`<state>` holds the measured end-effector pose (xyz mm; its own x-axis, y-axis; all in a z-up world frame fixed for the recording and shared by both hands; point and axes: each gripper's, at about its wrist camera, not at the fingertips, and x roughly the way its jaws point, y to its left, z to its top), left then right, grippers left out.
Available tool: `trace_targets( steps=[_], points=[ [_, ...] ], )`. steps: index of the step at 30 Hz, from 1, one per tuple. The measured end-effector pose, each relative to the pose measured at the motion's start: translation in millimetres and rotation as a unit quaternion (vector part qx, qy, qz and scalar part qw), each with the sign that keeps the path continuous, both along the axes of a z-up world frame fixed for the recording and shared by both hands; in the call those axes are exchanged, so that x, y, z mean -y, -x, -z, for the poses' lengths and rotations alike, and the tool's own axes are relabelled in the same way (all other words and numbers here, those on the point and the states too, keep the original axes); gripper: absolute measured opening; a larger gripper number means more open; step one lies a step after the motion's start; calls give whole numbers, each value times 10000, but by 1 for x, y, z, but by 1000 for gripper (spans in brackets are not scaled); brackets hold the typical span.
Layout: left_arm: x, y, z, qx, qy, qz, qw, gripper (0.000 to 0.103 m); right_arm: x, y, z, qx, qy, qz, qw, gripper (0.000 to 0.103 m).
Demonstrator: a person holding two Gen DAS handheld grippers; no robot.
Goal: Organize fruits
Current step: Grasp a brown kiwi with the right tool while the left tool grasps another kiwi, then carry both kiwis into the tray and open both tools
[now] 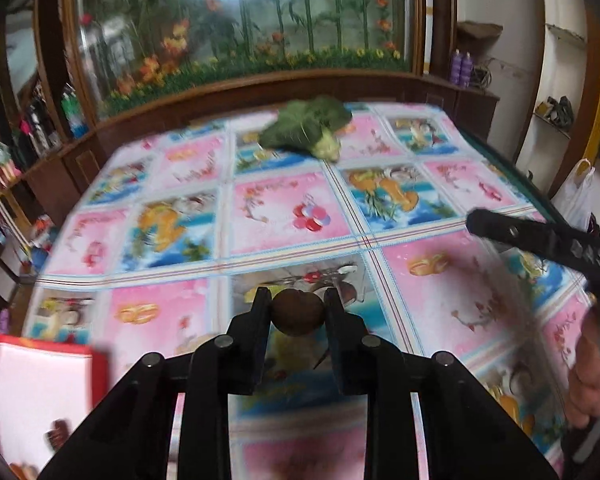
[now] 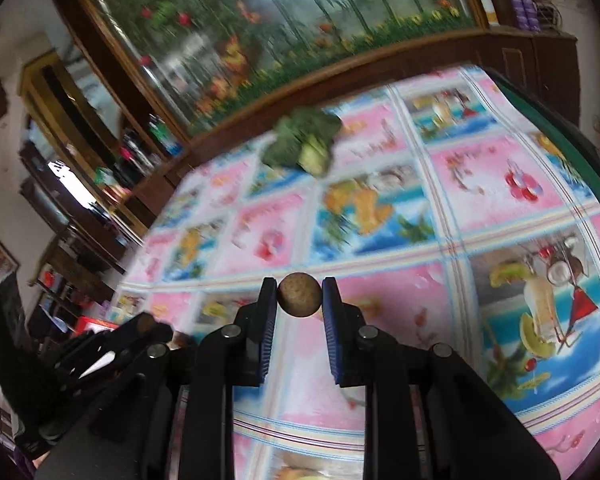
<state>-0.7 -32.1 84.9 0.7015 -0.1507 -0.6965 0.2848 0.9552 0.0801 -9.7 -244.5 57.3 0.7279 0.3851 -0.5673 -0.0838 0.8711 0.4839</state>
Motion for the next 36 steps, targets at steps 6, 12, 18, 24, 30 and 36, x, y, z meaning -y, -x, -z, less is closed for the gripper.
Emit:
trace_targets(
  steps=[6, 12, 18, 24, 30, 36],
  points=[
    [-34, 44, -32, 487, -113, -461, 9977, 26, -19, 19, -19, 724, -165, -185, 9971, 24],
    [-77, 78, -45, 772, -252, -926, 9924, 26, -76, 25, -15, 696, -548, -754, 9932, 25],
    [-123, 92, -39, 802, -289, -1367, 9869, 26, -167, 32, -6, 498, -803, -1609, 9824, 25],
    [-168, 102, -30, 869, -402, -1856, 9779, 26, -254, 38, 8, 281, -719, -2255, 9712, 25],
    [-210, 105, -16, 834, -485, -2270, 9691, 26, -300, 37, 22, 74, -485, -2520, 9665, 25],
    [-240, 103, 1, 715, -510, -2528, 9635, 26, -326, 40, 35, -64, -81, -2750, 9614, 25]
  ],
)
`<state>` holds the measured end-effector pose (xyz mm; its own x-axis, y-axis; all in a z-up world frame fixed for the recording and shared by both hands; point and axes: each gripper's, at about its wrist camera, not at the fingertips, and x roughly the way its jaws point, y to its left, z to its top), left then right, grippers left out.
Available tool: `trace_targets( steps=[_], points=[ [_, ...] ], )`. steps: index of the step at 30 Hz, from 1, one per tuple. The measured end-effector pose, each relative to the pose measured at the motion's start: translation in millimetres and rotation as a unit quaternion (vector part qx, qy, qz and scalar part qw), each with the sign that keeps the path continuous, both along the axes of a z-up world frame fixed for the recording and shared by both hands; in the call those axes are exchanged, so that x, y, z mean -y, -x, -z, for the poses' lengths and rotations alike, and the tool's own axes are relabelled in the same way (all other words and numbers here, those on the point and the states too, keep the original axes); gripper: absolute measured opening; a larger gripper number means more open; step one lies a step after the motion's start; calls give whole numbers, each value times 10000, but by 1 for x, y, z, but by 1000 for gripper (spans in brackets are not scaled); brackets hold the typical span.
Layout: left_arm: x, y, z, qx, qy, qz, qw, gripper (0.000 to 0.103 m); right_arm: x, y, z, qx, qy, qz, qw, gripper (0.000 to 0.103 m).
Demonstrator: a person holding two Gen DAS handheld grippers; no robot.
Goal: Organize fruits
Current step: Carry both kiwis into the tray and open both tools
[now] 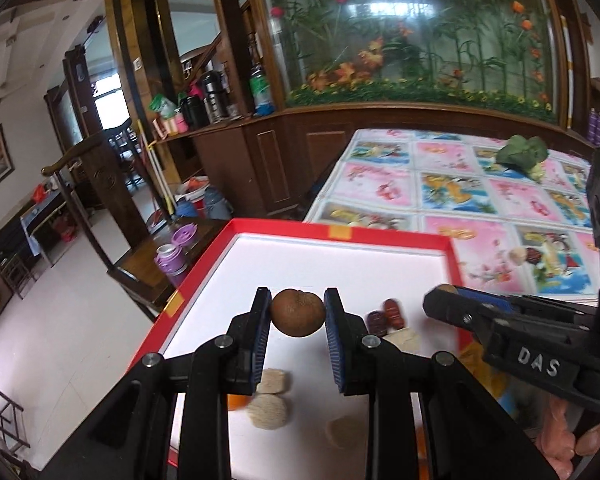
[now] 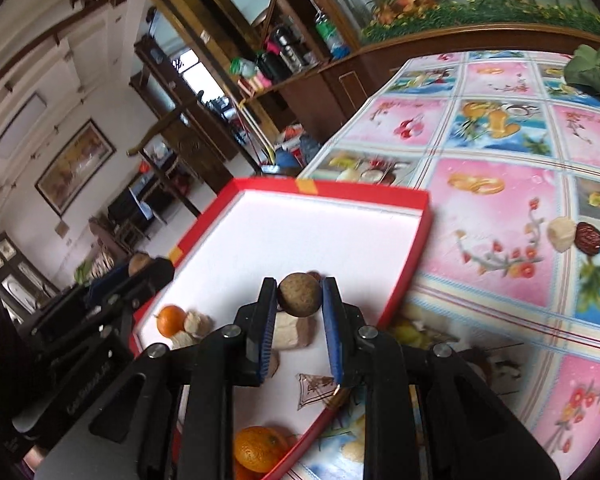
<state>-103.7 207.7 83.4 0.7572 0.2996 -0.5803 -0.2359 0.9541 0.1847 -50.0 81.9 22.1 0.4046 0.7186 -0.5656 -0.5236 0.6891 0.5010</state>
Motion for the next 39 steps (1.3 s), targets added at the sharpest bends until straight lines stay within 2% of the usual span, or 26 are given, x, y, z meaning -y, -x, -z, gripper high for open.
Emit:
trace_targets(
  steps=[8, 25, 31, 32, 35, 37, 39],
  points=[
    [-16, -6, 13, -138, 43, -117, 9998, 26, -14, 4, 10, -29, 281, -163, 9995, 25],
    [-30, -11, 24, -339, 10, -378, 9987, 26, -13, 32, 8, -78, 270, -524, 9982, 25],
    [-32, -11, 26, -397, -57, -515, 9979, 26, -25, 41, 11, -58, 607, -767, 9952, 26],
    [-32, -11, 27, -420, -54, -533, 9977, 27, -26, 42, 10, -54, 632, -813, 9947, 26],
    [-32, -10, 26, -427, -48, -592, 9973, 40, -21, 41, 6, -60, 517, -825, 9952, 26],
    [-31, -8, 24, -391, -81, -629, 9972, 54, -16, 40, 2, -16, 423, -780, 9961, 26],
    [-28, -7, 22, -344, -115, -639, 9973, 56, -7, 38, -3, 44, 296, -675, 9973, 26]
  ],
)
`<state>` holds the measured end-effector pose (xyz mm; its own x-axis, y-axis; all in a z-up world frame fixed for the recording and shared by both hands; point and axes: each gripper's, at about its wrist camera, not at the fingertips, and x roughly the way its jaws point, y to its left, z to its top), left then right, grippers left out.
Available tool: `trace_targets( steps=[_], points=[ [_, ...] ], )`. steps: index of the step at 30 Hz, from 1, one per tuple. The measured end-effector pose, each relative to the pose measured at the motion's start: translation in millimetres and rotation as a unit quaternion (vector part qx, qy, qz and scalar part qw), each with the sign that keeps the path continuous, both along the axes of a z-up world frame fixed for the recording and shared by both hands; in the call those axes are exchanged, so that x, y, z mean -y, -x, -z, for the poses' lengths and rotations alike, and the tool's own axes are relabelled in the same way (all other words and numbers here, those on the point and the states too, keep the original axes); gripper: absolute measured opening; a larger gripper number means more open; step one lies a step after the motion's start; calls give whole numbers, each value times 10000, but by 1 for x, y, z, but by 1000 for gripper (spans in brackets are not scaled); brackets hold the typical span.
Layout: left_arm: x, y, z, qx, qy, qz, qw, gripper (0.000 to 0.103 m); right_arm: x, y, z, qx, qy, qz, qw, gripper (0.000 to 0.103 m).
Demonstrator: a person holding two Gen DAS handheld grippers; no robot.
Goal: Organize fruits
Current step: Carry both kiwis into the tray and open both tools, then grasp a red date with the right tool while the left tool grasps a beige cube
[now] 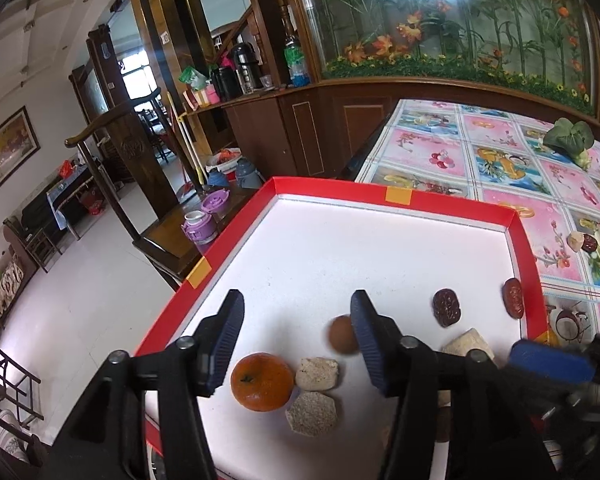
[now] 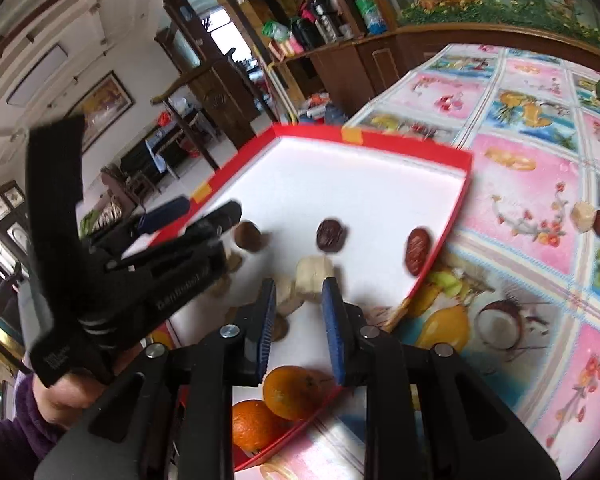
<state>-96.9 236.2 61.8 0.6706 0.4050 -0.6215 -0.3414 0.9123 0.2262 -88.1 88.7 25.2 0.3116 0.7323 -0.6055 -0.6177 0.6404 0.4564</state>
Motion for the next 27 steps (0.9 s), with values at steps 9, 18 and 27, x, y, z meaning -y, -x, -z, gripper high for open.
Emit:
trace_targets(
  steps=[9, 18, 27],
  points=[
    [29, 0, -8, 37, 2, 335, 9994, 70, 77, -29, -10, 56, -154, 878, 9960, 27],
    [75, -6, -14, -4, 106, 974, 9952, 72, 151, -76, 13, 156, 653, 1638, 9842, 26],
    [109, -17, -23, -175, 375, 1446, 9886, 73, 131, -107, 25, 269, 1531, 1652, 9739, 26]
  ],
)
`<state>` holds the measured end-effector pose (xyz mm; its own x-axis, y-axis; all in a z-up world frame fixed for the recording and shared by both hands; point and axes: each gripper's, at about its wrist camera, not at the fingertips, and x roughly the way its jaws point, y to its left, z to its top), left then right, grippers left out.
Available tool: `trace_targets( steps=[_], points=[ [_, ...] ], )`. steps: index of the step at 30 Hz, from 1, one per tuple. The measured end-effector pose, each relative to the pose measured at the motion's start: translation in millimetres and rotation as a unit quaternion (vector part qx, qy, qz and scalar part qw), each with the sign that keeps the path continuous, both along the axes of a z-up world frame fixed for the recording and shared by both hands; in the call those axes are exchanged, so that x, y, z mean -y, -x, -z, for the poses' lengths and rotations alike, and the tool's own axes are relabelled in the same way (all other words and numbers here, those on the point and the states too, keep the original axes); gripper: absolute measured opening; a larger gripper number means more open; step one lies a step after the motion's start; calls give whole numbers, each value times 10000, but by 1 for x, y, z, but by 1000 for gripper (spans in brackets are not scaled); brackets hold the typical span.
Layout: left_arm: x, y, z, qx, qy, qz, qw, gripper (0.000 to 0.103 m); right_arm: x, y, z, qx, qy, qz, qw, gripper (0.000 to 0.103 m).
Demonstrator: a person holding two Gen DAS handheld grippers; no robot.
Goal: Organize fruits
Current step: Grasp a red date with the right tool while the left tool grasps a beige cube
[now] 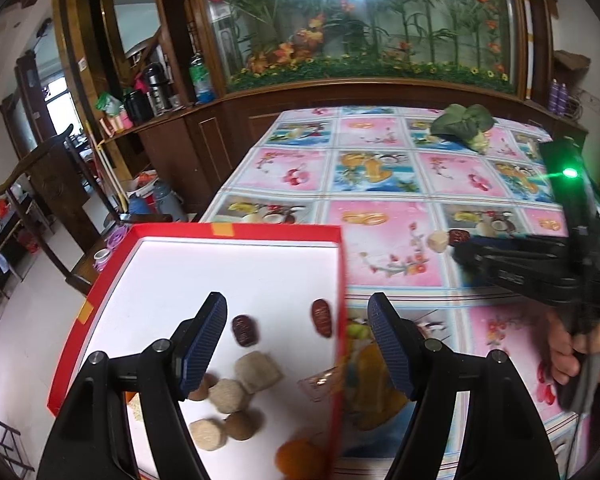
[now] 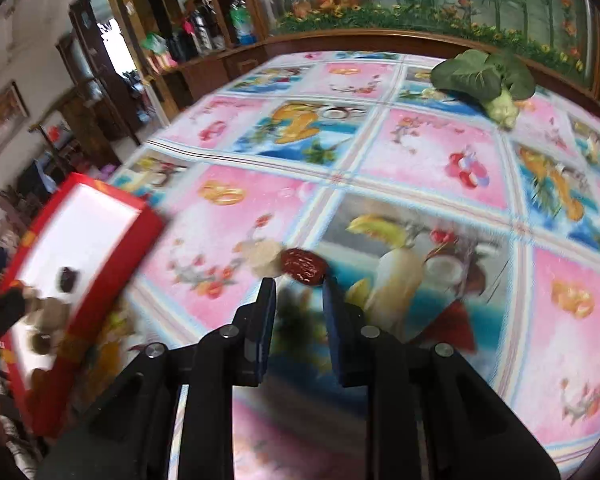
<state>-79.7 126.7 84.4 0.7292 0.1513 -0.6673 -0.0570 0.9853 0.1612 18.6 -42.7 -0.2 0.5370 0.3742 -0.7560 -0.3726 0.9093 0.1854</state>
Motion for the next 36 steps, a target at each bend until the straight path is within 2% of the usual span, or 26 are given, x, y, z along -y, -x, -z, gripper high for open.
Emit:
trace_targets(
  steps=[3, 7, 8, 9, 12, 14, 21, 25, 29, 31, 36],
  points=[
    [9, 0, -2, -5, -4, 80, 10000, 73, -4, -4, 0, 55, 153, -114, 9998, 27],
    [18, -3, -2, -47, -28, 133, 9999, 73, -16, -6, 0, 135, 351, -293, 9989, 50],
    [20, -5, -2, -64, -42, 139, 9999, 73, -20, -7, 0, 155, 413, -336, 9985, 54],
    [22, -5, -2, -74, -58, 137, 9999, 73, -23, -8, 0, 169, 455, -352, 9982, 54],
    [26, -7, -1, -115, -78, 131, 9998, 73, -24, -11, 0, 175, 466, -340, 9982, 49],
    [28, -8, -1, -139, -93, 125, 9998, 73, -21, -13, 0, 210, 566, -226, 9979, 31],
    [44, -28, 0, -334, -108, 297, 9989, 73, 3, -15, -2, 96, 353, -65, 9993, 31],
    [59, -55, 7, -538, 5, 483, 9974, 73, 49, -12, -7, -338, -76, 418, 9985, 31],
    [75, -87, 24, -810, 150, 535, 9952, 73, 88, 9, -26, -259, -589, 676, 9956, 31],
    [81, -98, 31, -816, 177, 498, 9953, 73, 100, 16, -33, -156, -727, 779, 9942, 31],
    [86, -113, 45, -959, 273, 337, 9944, 72, 113, 20, -40, -68, -815, 952, 9921, 31]
  ],
)
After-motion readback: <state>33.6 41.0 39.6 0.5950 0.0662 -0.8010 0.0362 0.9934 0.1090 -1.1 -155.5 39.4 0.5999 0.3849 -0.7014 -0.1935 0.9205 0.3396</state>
